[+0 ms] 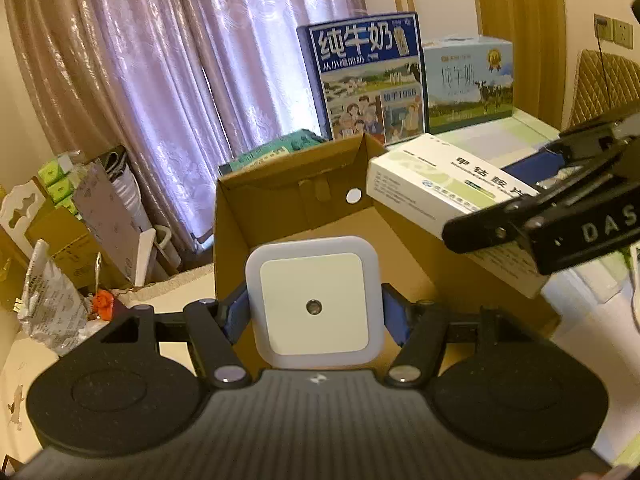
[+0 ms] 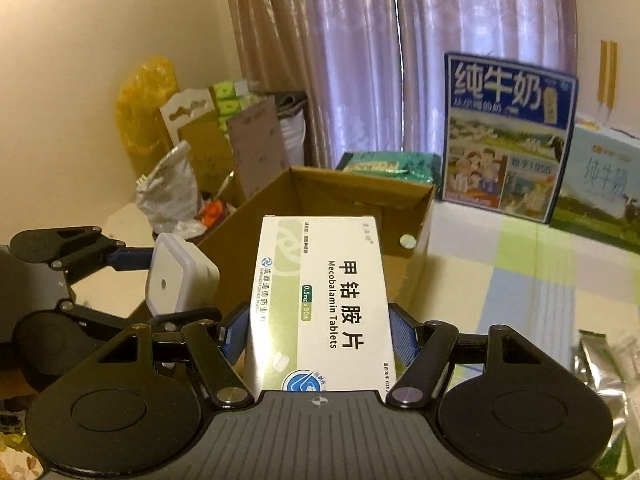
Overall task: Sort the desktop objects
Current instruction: 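Carry the night light and medicine box with both grippers over the cardboard box, then open the left gripper dropping the night light while the right releases the medicine box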
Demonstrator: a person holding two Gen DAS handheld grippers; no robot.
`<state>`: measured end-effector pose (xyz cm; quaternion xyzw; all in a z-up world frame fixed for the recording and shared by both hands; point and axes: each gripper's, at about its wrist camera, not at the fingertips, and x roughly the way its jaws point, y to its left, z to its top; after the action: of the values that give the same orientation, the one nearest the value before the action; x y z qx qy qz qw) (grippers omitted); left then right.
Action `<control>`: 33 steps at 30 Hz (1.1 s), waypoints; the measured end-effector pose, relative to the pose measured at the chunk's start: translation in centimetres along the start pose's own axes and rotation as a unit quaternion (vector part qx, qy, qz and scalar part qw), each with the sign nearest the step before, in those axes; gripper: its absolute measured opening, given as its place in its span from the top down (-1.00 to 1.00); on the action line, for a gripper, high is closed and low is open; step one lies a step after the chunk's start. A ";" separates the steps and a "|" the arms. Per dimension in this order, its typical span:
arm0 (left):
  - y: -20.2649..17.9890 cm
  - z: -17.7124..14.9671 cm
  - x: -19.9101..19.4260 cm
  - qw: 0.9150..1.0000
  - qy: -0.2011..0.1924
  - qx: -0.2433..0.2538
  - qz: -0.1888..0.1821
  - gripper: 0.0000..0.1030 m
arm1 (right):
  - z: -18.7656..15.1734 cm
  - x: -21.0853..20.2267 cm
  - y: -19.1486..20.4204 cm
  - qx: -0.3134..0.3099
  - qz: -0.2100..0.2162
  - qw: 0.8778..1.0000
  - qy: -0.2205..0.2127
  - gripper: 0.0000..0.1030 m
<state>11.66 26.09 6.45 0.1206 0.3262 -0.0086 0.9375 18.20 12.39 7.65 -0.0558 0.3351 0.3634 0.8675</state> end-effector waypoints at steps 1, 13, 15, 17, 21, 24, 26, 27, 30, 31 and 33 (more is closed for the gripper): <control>0.2 -0.1 0.5 1.000 0.001 0.001 -0.002 -0.21 | 0.0 0.5 0.0 0.002 -0.003 1.000 0.003 -0.31; 0.7 -1.6 1.9 1.000 -0.004 0.018 0.002 -0.23 | -0.1 3.7 0.1 0.005 -0.001 1.000 0.022 -0.31; 0.9 -1.9 1.1 1.000 -0.012 0.017 0.008 -0.30 | 0.1 3.9 0.2 0.003 -0.003 1.000 0.022 -0.31; 1.0 -2.3 0.2 1.000 -0.020 0.012 0.012 -0.33 | 0.2 4.0 0.2 0.004 -0.002 1.000 0.022 -0.31; 1.3 -2.7 -1.5 0.999 -0.029 0.000 0.017 -0.33 | 0.3 4.3 0.6 0.001 0.003 1.000 0.023 -0.32; 1.3 -3.0 -2.3 0.999 -0.033 -0.012 0.018 -0.33 | 0.2 4.3 0.9 -0.010 0.003 1.000 0.020 -0.34; 1.4 -3.4 -3.0 0.999 -0.035 -0.019 0.020 -0.33 | 0.1 3.8 0.7 -0.010 0.000 1.000 0.010 -0.45; 1.5 -3.5 -3.3 0.999 -0.036 -0.024 0.021 -0.33 | 0.0 3.4 0.6 -0.007 0.000 1.000 0.005 -0.52; 1.5 -3.8 -4.2 0.998 -0.038 -0.034 0.023 -0.33 | -0.1 1.7 0.1 -0.003 -0.004 1.000 -0.010 -0.56; 1.4 -3.9 -4.6 0.998 -0.039 -0.036 0.023 -0.33 | -0.2 0.9 -0.1 -0.001 -0.007 1.000 -0.016 -0.58; 1.0 -4.0 -5.3 0.998 -0.041 -0.041 0.022 -0.34 | -0.7 -0.9 -0.8 0.007 -0.012 1.000 -0.026 -0.62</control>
<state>5.14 27.63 6.96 0.0886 0.2844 0.0203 0.9544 17.89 11.09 7.56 -0.0439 0.3140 0.3515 0.8809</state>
